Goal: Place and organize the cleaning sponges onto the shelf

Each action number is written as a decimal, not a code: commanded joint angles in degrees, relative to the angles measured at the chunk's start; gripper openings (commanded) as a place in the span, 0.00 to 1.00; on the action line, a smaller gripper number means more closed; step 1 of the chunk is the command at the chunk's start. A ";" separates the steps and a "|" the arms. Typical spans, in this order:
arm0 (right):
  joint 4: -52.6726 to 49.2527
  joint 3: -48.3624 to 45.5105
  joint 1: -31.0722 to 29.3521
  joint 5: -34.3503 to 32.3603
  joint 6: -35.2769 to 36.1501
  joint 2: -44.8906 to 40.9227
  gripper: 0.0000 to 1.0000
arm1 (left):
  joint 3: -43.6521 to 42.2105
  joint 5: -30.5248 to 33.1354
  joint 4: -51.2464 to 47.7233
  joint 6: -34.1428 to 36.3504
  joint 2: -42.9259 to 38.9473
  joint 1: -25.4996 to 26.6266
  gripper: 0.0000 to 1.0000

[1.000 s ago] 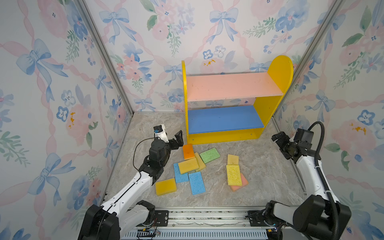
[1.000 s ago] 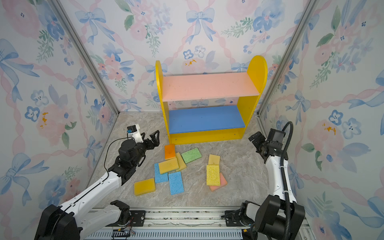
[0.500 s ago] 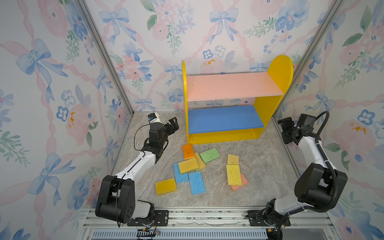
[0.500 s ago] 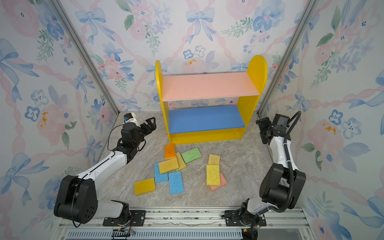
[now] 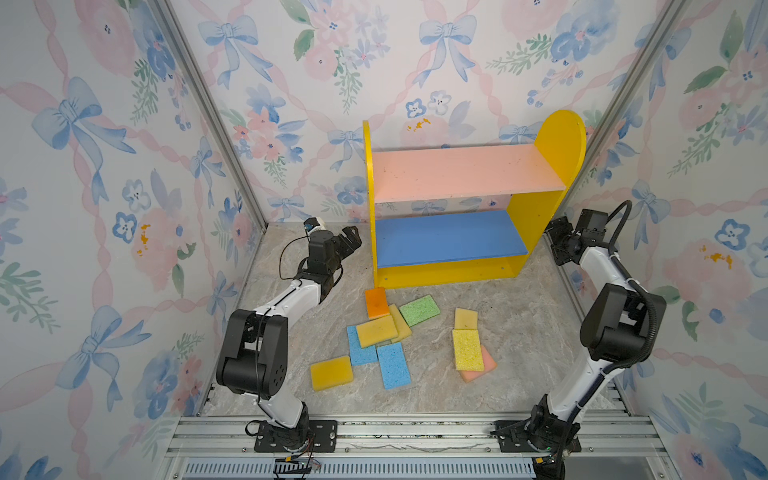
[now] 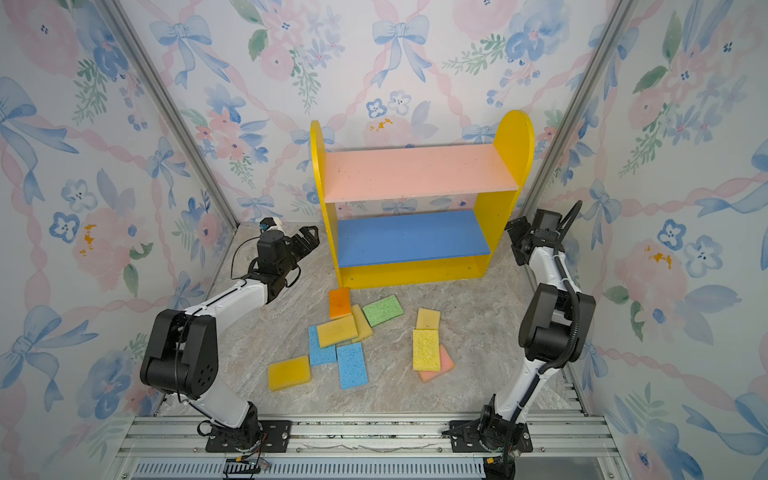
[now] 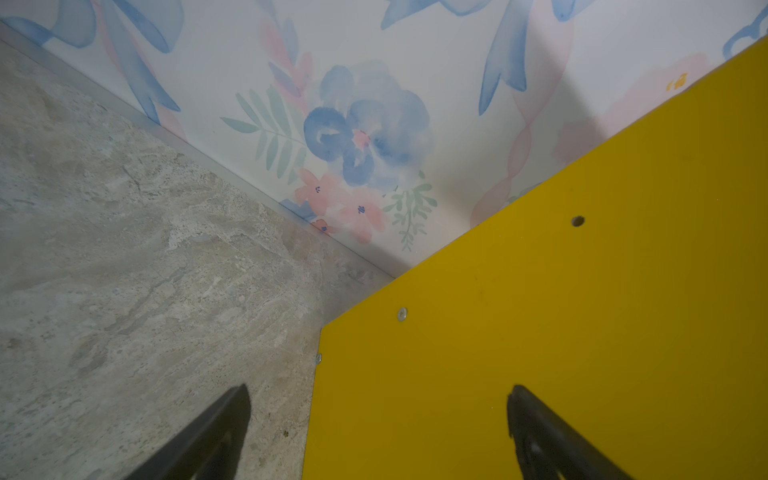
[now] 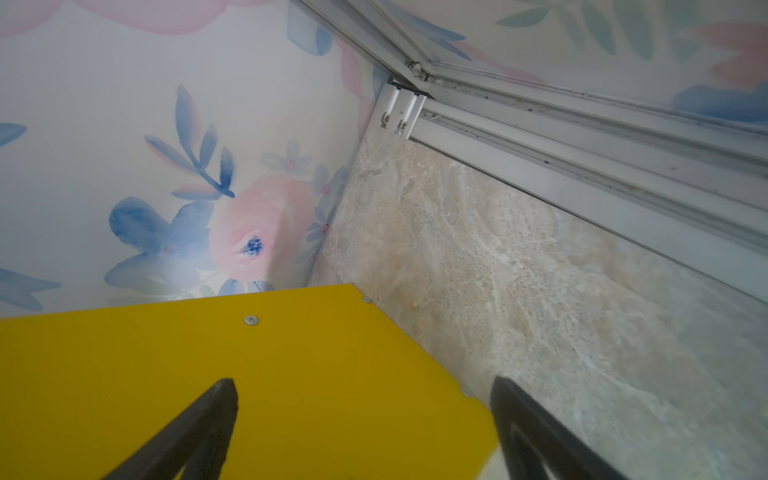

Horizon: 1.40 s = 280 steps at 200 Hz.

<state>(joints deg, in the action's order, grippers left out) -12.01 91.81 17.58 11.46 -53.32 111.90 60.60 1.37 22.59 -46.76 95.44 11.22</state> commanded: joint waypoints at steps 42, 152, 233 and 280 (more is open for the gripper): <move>1.40 18.91 -1.89 11.50 5.14 14.90 0.99 | 6.06 1.09 0.98 -4.71 7.37 0.25 0.98; -0.54 28.01 -7.84 24.85 9.63 22.27 0.98 | 13.85 3.47 1.13 -3.24 14.18 3.51 0.98; 4.87 13.70 -13.47 27.87 10.29 12.30 0.97 | 7.53 2.03 1.17 -1.04 7.80 1.99 0.98; 9.63 6.32 -16.31 28.75 7.58 8.44 0.97 | 2.42 2.02 1.22 1.12 2.70 0.57 0.98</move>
<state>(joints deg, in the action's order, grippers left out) -3.62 101.54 12.03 27.90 -49.15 125.27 64.93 9.26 22.57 -49.30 101.65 9.52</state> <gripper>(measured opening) 0.969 0.979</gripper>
